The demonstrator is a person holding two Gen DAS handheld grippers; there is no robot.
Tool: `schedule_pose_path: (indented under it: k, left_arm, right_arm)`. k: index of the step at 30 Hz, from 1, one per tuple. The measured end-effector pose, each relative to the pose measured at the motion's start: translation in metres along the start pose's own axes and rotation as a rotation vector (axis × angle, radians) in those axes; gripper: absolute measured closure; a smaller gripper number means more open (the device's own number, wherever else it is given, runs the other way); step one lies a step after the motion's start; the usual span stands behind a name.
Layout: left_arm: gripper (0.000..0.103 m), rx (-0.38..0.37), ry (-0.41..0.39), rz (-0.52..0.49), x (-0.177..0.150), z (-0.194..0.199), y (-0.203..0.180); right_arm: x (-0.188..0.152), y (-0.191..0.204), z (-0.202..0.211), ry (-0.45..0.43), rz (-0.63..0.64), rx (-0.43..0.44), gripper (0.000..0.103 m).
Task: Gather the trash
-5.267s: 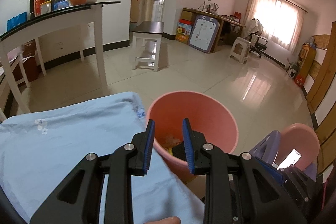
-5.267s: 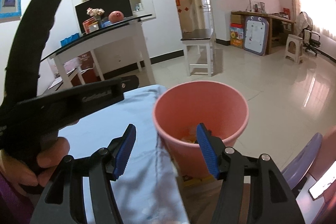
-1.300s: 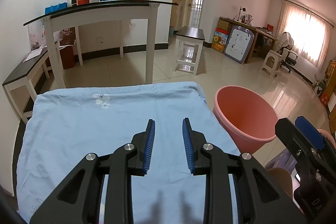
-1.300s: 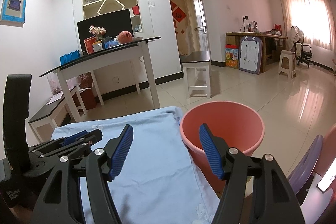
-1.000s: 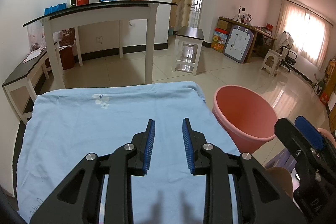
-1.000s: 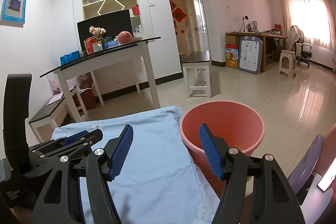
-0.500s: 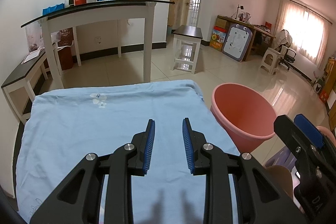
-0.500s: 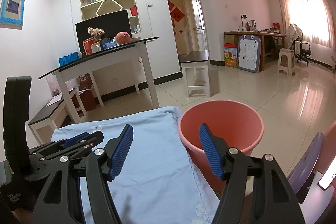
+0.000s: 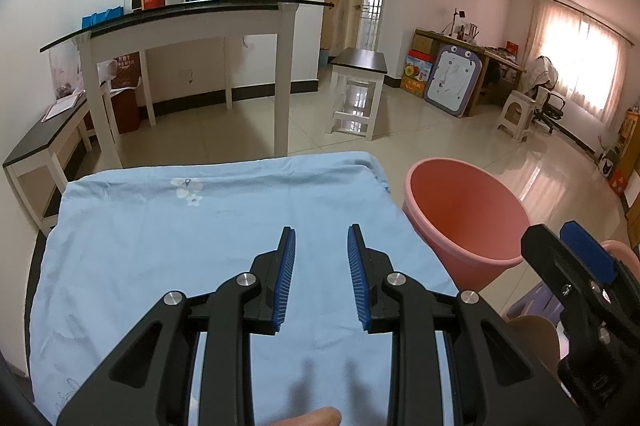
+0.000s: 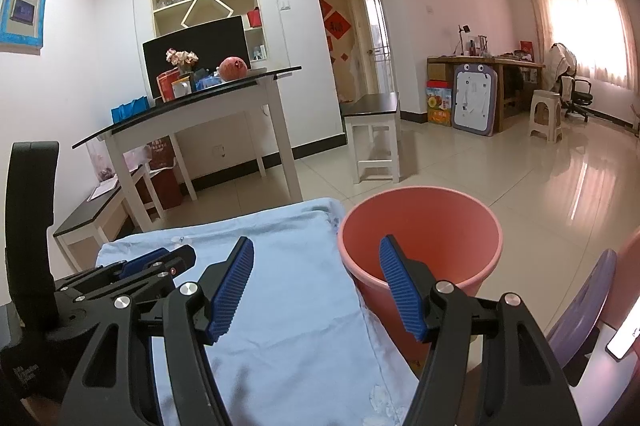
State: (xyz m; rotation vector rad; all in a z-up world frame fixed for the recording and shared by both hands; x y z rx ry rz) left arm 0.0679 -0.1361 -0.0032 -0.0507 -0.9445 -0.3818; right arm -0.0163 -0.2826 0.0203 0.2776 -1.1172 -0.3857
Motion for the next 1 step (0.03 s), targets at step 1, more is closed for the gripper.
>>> schedule_pose_path:
  k: [1]
  left_arm:
    - [0.076,-0.001,0.002,0.000,0.0003,-0.0010,0.0007]
  right_arm:
    - [-0.0008,0.0003,-0.0011,0.004,0.000,0.000,0.038]
Point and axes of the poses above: each gripper's, at about its wrist camera, not at the fingertips, and z roughly against the way its jaws point, y to its left, x to its top, the point moved 3 cm from there along -z, roughly the way its jaws point, and after that the axes turned 15 degrees about -z, right-handed, at the moved point
